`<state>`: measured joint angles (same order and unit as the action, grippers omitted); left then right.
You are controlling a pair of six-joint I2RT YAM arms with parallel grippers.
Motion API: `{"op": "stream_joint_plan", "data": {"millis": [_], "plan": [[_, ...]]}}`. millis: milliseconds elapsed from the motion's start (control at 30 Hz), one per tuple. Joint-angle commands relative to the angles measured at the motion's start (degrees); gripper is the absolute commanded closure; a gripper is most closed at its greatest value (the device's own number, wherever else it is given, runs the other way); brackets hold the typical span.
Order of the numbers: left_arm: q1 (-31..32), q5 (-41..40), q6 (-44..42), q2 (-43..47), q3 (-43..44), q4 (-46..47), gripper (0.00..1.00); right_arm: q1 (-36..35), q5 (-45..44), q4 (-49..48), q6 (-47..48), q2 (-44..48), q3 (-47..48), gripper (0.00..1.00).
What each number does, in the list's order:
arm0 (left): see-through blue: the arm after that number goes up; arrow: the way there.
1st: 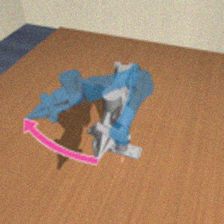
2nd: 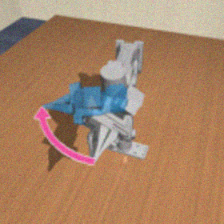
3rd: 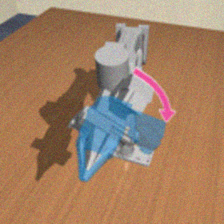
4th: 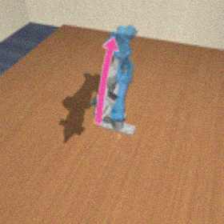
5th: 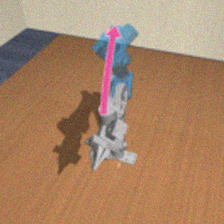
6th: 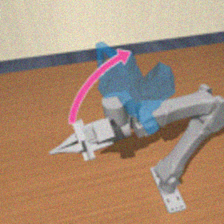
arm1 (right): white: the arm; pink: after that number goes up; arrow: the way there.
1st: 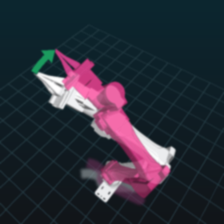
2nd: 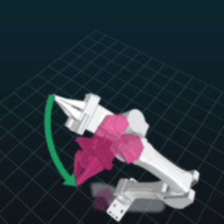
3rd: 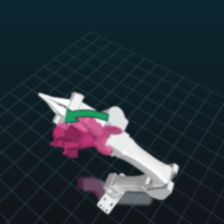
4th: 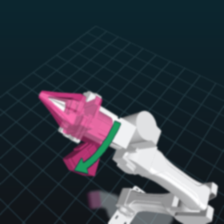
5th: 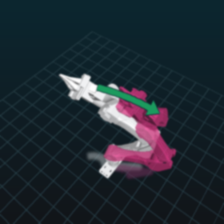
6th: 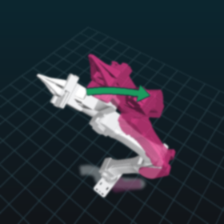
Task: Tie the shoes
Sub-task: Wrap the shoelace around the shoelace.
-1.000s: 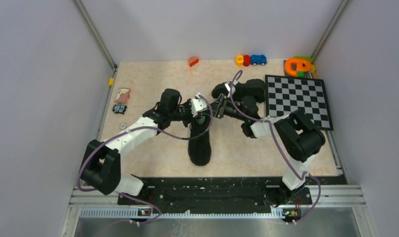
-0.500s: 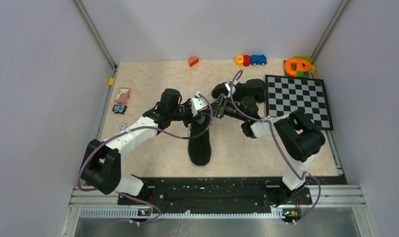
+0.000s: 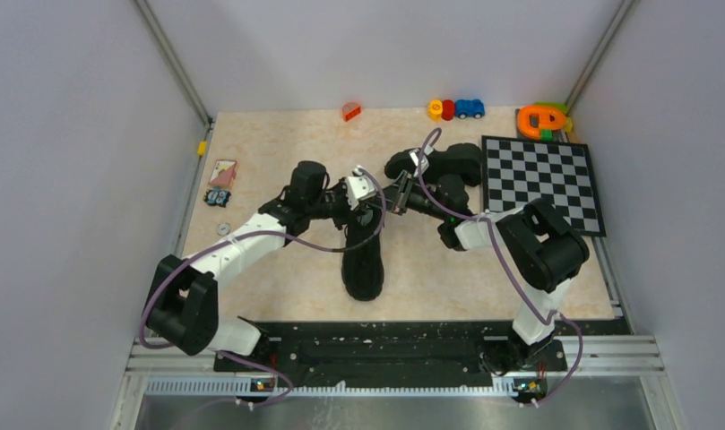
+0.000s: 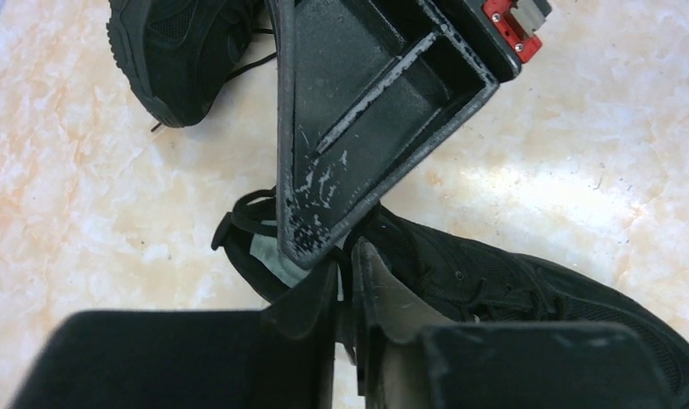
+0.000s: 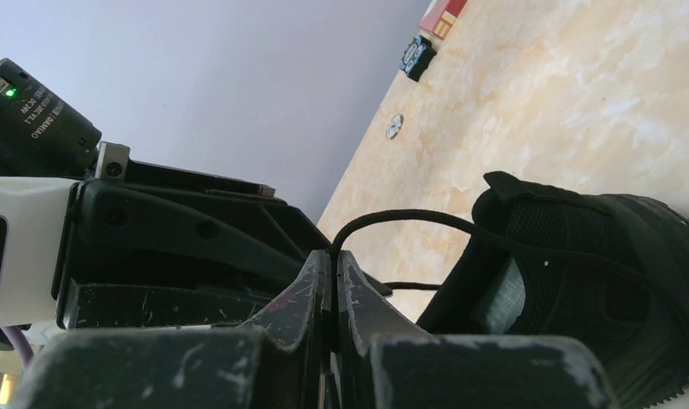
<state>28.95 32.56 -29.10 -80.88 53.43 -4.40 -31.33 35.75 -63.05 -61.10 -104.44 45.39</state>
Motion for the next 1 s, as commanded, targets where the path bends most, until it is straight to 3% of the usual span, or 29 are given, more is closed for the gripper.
{"op": "stream_joint_plan", "data": {"millis": [0,233,367,400,433,500,567,667,700,800,967], "plan": [[0.1,-1.7,0.0,4.5,-2.3,4.0,0.78,0.5,-0.1,-2.1,0.9,-0.1,0.4,1.00],[0.0,-7.3,3.4,9.8,-7.3,8.1,0.65,0.4,0.7,-1.2,1.8,0.7,0.8,1.00],[0.0,-10.4,9.7,15.9,-11.8,12.1,0.52,0.4,1.9,0.9,3.7,1.7,1.2,1.00],[0.0,-11.3,11.8,18.0,-13.4,13.5,0.30,0.5,2.2,1.9,4.3,1.9,1.5,1.00],[0.0,-13.6,14.4,20.3,-15.0,15.4,0.19,0.5,2.4,3.3,5.0,2.1,1.8,1.00],[0.0,-24.1,23.3,24.8,-18.2,19.9,0.17,0.5,3.0,4.2,6.1,2.5,2.1,1.00],[-0.2,-39.9,33.2,29.0,-20.7,22.7,0.07,0.5,4.2,4.4,6.9,2.8,2.2,1.00],[-0.5,-52.4,47.1,33.5,-23.4,22.7,0.01,0.5,4.9,5.8,8.5,3.5,2.4,1.00],[-0.8,-51.3,50.0,34.6,-23.2,21.1,0.02,0.5,5.7,6.0,9.3,3.6,2.7,1.00],[-3.6,-38.2,56.0,32.6,-19.5,16.4,0.11,0.5,8.9,6.1,11.2,3.8,3.2,1.00],[-6.2,-24.4,64.6,21.1,-3.0,-2.1,0.19,0.4,13.1,6.9,15.4,4.4,3.2,1.00]]}}
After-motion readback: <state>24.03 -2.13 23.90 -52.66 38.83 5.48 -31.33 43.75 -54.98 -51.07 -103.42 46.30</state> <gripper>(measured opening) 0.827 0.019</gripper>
